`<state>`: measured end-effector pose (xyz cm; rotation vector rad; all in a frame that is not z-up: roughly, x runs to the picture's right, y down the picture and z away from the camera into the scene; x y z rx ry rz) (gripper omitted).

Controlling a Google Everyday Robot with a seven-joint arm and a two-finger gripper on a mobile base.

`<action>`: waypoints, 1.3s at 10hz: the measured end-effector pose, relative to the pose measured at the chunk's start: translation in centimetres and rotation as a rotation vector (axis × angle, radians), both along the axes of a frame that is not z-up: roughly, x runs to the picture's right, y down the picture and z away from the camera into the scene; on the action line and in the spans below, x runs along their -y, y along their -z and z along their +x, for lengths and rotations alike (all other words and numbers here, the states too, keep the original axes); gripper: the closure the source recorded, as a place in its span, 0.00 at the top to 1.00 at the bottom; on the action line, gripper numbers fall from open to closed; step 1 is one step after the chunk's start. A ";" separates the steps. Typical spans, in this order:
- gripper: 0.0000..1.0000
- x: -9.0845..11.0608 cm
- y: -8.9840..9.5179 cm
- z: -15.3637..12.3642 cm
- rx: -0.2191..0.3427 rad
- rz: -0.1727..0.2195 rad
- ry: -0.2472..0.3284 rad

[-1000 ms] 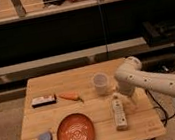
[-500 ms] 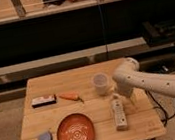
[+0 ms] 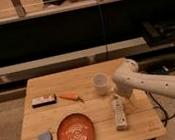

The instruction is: Stand the bottle upright

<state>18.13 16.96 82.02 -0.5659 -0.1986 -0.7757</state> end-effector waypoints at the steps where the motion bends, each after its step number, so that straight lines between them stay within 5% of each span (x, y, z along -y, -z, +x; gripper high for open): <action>1: 0.80 -0.1 -0.2 0.0 -0.003 0.001 -0.002; 4: 0.80 -0.2 -0.5 -0.3 -0.001 0.003 0.003; 8: 0.80 -0.1 0.3 -2.0 0.091 -0.065 0.124; 11: 0.80 -0.7 0.5 -2.6 0.177 -0.086 0.215; 13: 0.80 -1.0 1.0 -2.7 0.308 -0.069 0.293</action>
